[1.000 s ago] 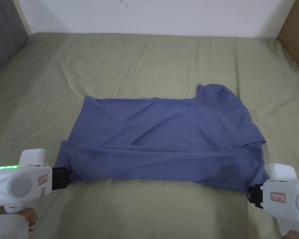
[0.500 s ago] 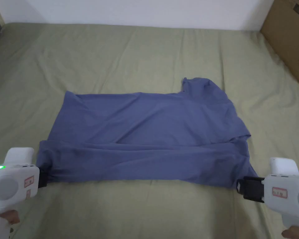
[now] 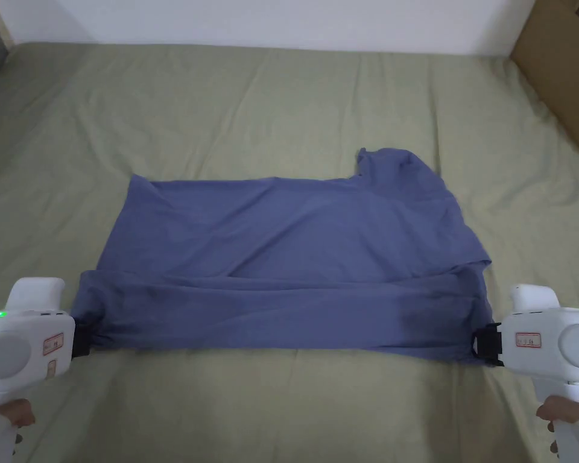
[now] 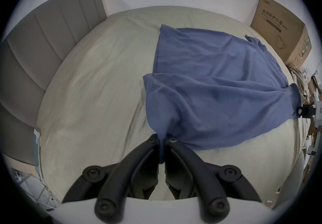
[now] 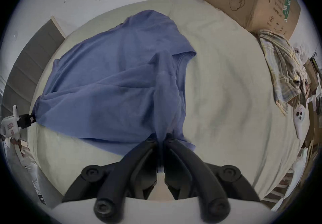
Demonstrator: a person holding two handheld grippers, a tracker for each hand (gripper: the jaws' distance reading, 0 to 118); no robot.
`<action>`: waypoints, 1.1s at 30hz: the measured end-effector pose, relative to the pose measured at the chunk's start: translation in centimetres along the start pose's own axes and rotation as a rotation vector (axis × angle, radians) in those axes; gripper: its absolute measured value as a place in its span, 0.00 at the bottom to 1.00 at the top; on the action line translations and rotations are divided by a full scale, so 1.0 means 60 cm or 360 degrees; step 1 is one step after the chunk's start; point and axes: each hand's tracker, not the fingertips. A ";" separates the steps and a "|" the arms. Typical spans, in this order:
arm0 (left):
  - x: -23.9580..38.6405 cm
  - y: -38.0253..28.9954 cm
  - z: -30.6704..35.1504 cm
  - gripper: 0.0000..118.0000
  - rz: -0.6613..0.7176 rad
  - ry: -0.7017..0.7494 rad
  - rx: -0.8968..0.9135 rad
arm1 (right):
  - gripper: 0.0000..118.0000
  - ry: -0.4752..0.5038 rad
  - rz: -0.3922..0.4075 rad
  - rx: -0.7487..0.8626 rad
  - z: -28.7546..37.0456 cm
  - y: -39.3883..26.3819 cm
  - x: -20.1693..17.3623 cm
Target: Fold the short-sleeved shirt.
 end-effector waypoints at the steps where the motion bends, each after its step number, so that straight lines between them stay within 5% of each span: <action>1: -0.002 0.003 0.005 0.03 -0.0004 -0.0001 0.0008 | 0.05 -0.0003 0.0014 0.0009 0.008 0.002 -0.001; 12: -0.021 -0.017 0.097 0.03 -0.0025 -0.0026 0.0094 | 0.05 -0.0005 0.0086 0.0053 0.088 -0.034 0.028; 21: -0.026 -0.146 0.068 0.03 0.0055 -0.0052 -0.0199 | 0.05 -0.0033 0.0077 -0.0114 0.067 -0.155 0.048; 23: -0.026 -0.156 0.070 0.04 0.0100 -0.0054 -0.0127 | 0.17 -0.0033 0.0099 -0.0058 0.066 -0.160 0.040; 25: -0.026 -0.151 0.072 0.16 0.0135 -0.0050 -0.0113 | 0.37 -0.0081 0.0174 -0.0074 0.067 -0.156 0.034; 28: -0.025 -0.144 0.074 0.32 0.0113 0.0043 -0.0139 | 0.45 -0.0140 0.0208 -0.0084 0.074 -0.151 0.036; 30: -0.025 -0.138 0.090 0.62 0.0106 0.0066 -0.0127 | 0.54 -0.0133 0.0159 -0.0060 0.085 -0.144 0.043; 33: -0.029 -0.123 0.124 0.75 0.0216 -0.0100 0.0010 | 0.54 -0.0059 0.0037 0.0025 0.103 -0.127 0.045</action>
